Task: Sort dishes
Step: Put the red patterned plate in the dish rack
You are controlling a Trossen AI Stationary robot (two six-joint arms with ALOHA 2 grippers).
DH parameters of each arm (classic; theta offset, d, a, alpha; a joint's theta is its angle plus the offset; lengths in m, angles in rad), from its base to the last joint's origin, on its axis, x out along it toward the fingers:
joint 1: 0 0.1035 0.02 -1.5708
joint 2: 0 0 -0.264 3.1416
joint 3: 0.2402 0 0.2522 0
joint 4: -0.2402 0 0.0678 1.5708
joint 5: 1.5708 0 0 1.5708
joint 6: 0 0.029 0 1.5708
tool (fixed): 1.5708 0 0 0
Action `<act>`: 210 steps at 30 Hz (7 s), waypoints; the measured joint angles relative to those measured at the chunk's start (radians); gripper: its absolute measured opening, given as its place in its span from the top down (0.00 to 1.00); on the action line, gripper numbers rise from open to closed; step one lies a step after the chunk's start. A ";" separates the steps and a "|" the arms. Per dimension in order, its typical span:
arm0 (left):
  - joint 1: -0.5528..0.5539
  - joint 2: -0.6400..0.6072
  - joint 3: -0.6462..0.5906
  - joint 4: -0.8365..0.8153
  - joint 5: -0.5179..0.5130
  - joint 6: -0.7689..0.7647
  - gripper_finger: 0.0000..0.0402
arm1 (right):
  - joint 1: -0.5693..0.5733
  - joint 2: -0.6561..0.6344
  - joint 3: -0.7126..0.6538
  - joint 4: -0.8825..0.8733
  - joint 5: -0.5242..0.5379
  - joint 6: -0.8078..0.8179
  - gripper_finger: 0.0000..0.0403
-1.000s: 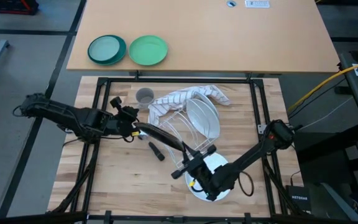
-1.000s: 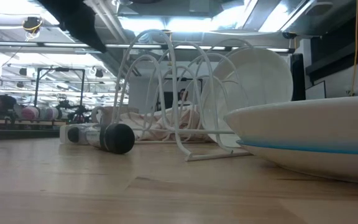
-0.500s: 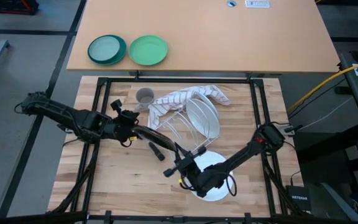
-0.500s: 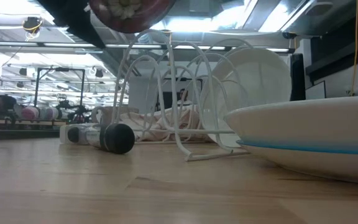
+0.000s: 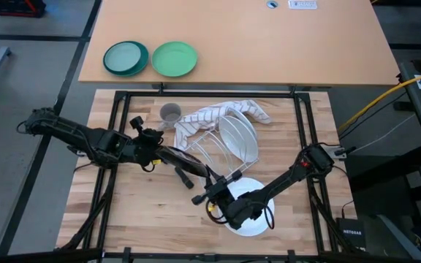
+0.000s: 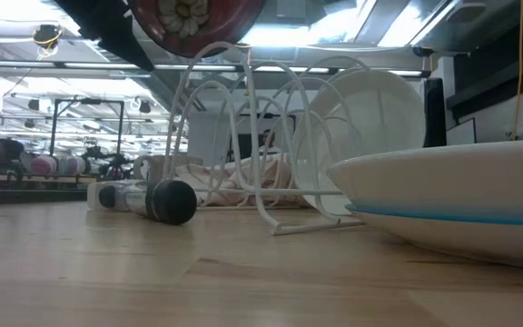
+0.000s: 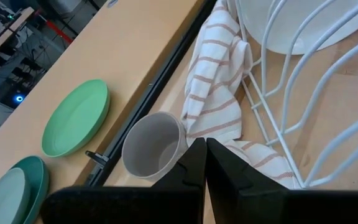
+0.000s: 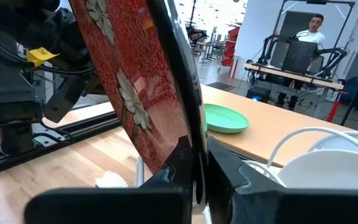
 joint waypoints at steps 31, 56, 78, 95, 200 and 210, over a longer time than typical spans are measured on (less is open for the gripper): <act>0.143 0.003 0.000 -0.002 0.008 0.165 1.00 | -0.005 0.111 0.000 -0.339 -0.006 0.426 0.95; 0.142 0.035 0.000 0.097 0.202 0.199 1.00 | 0.002 0.105 -0.002 -0.382 0.009 0.395 0.94; 0.142 -0.202 0.064 -0.035 0.034 0.409 1.00 | -0.002 0.103 0.000 -0.388 -0.007 0.390 0.95; 0.142 -0.460 0.064 -0.268 0.695 0.267 0.61 | -0.003 0.103 0.000 -0.387 -0.001 0.391 0.95; 0.142 0.244 -0.076 0.422 0.650 0.762 0.83 | 0.162 -0.051 0.001 -0.223 -0.142 -0.211 0.51; 0.124 0.208 -0.072 0.367 0.613 0.620 0.61 | 0.162 -0.050 0.000 -0.228 -0.143 -0.211 0.51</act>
